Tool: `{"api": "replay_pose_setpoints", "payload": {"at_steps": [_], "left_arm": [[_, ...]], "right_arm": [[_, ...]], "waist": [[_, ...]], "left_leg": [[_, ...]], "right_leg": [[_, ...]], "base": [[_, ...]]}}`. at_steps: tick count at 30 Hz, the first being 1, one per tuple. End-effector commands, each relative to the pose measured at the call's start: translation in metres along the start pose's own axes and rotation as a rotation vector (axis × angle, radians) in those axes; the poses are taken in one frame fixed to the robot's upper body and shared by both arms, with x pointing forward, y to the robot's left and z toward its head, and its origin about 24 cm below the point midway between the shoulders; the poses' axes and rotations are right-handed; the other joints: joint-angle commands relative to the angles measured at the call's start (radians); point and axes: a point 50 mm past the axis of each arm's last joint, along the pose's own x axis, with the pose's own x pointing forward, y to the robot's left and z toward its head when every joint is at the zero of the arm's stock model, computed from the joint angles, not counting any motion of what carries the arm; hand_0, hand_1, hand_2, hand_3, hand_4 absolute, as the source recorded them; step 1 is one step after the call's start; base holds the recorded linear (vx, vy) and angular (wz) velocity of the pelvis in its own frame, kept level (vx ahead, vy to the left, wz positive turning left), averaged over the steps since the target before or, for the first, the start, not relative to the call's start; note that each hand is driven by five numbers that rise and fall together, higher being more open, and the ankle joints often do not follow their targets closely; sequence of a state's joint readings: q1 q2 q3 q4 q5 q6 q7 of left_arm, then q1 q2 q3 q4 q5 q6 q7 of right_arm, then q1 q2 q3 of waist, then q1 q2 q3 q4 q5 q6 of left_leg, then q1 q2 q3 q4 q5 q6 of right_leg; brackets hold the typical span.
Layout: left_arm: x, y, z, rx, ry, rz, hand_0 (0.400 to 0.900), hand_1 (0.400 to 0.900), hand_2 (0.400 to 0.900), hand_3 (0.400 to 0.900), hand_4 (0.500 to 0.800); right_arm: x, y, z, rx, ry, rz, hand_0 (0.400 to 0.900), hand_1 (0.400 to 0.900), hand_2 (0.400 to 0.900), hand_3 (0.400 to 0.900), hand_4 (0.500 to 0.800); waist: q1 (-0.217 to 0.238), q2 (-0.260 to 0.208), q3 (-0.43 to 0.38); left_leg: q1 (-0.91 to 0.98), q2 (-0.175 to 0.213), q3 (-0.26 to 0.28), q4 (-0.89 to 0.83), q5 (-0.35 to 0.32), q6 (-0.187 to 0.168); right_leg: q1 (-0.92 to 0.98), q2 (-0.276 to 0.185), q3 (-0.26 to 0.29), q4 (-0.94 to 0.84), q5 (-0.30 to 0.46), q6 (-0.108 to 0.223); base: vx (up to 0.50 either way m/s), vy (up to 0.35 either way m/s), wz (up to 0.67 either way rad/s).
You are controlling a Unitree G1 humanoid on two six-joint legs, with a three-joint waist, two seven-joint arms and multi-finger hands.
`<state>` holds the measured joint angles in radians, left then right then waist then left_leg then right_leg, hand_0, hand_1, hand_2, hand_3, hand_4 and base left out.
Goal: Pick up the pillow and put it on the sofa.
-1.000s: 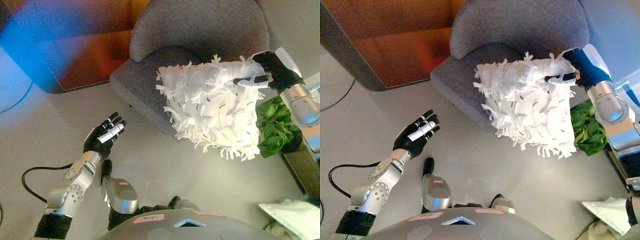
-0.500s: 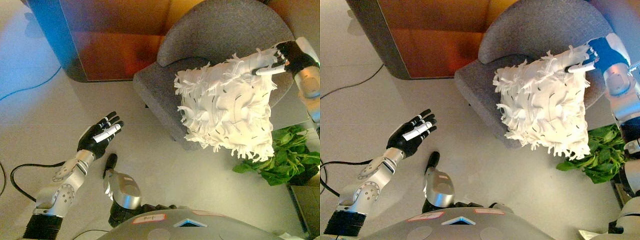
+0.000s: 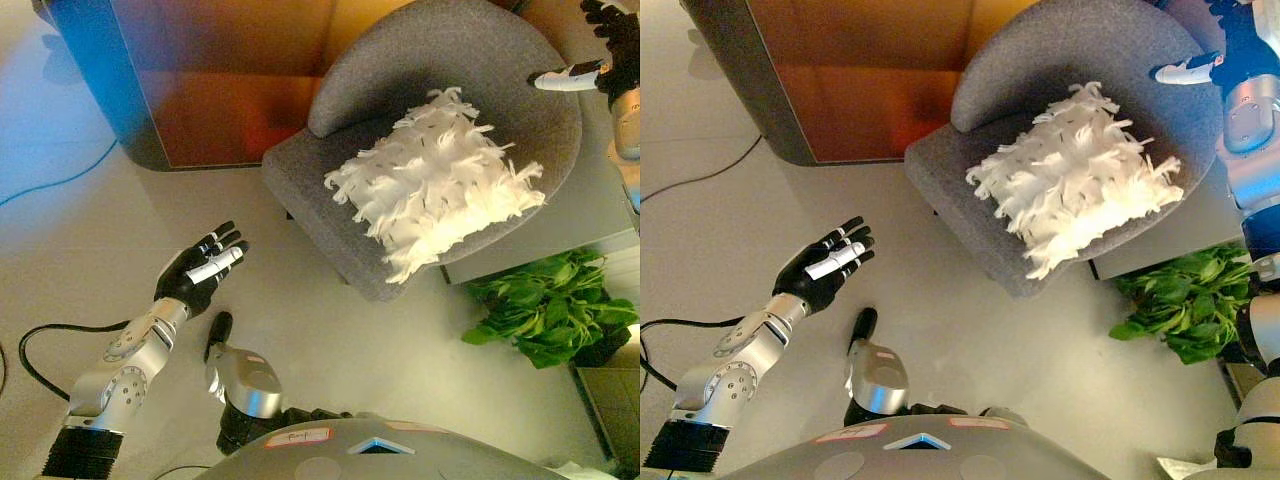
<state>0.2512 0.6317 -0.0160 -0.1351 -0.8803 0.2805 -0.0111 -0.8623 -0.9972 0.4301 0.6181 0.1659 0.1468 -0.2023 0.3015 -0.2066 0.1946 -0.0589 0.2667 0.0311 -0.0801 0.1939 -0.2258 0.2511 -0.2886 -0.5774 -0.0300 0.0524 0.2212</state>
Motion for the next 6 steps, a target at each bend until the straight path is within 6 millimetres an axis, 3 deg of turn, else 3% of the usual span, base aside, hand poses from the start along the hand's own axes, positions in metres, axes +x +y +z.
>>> {"api": "replay_pose_setpoints", "payload": {"at_steps": [1, 6], "left_arm": [[0.005, -0.044, 0.043, 0.011, -0.239, -0.221, 0.900, 0.900, 0.900, 0.900, 0.800], [0.007, -0.049, 0.047, 0.030, -0.325, -0.217, 0.900, 0.900, 0.900, 0.900, 0.800]], "right_arm": [[0.001, -0.053, 0.038, 0.132, -0.169, -0.251, 0.900, 0.900, 0.900, 0.900, 0.800], [-0.030, -0.013, 0.041, 0.296, -0.275, -0.175, 0.900, 0.900, 0.900, 0.900, 0.800]], "waist": [[-0.013, 0.023, -0.092], [-0.082, 0.045, -0.097]], "left_leg": [[0.145, -0.001, 0.064, -0.007, -0.152, 0.100], [0.154, -0.014, 0.089, -0.007, -0.159, 0.117]], "right_leg": [[-0.099, -0.061, 0.048, -0.034, 0.194, 0.039], [-0.132, -0.076, 0.092, -0.008, 0.212, 0.041]], "base": [[-0.08, 0.058, -0.16], [-0.10, 0.064, -0.20]]}}
